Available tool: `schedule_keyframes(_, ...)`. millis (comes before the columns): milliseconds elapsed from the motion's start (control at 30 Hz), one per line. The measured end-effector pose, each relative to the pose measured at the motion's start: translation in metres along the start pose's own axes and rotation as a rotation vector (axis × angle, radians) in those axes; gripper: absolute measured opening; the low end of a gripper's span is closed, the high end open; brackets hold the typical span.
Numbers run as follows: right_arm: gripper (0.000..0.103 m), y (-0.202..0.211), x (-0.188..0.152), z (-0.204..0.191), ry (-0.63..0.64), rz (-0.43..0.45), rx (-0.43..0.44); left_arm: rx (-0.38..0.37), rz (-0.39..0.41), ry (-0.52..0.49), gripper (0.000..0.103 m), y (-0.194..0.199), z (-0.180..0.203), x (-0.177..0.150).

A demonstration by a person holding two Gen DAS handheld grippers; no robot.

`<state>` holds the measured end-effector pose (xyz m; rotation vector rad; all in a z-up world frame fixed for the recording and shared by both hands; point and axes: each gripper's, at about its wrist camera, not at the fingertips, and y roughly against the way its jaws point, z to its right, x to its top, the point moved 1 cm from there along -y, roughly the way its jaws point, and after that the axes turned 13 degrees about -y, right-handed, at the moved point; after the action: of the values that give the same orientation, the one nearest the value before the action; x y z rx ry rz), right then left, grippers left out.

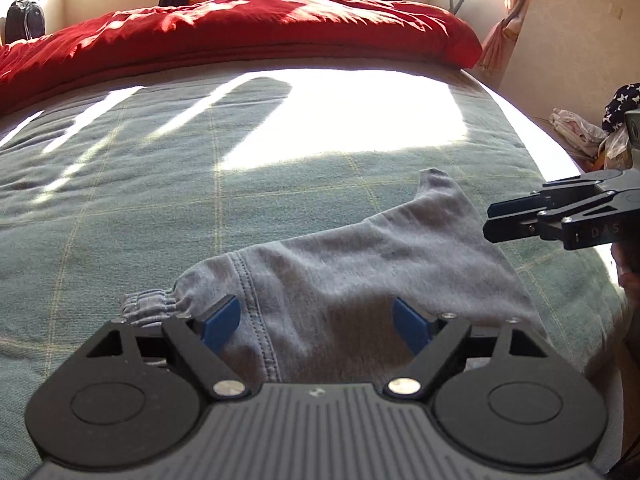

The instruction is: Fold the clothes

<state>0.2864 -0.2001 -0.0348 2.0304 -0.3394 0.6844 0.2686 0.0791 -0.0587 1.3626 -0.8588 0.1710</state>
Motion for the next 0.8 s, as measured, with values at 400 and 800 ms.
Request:
schedule_keyframes(400, 0.047, -0.065, -0.007, 0.003, 0.000, -0.082, -0.043, -0.032, 0.008, -0.010, 0.083, -0.001, -0.007, -0.011)
schedule_keyframes(800, 0.059, -0.030, 0.007, -0.002, 0.067, 0.045, -0.092, -0.212, 0.082, -0.218, 0.083, 0.028, 0.075, -0.019)
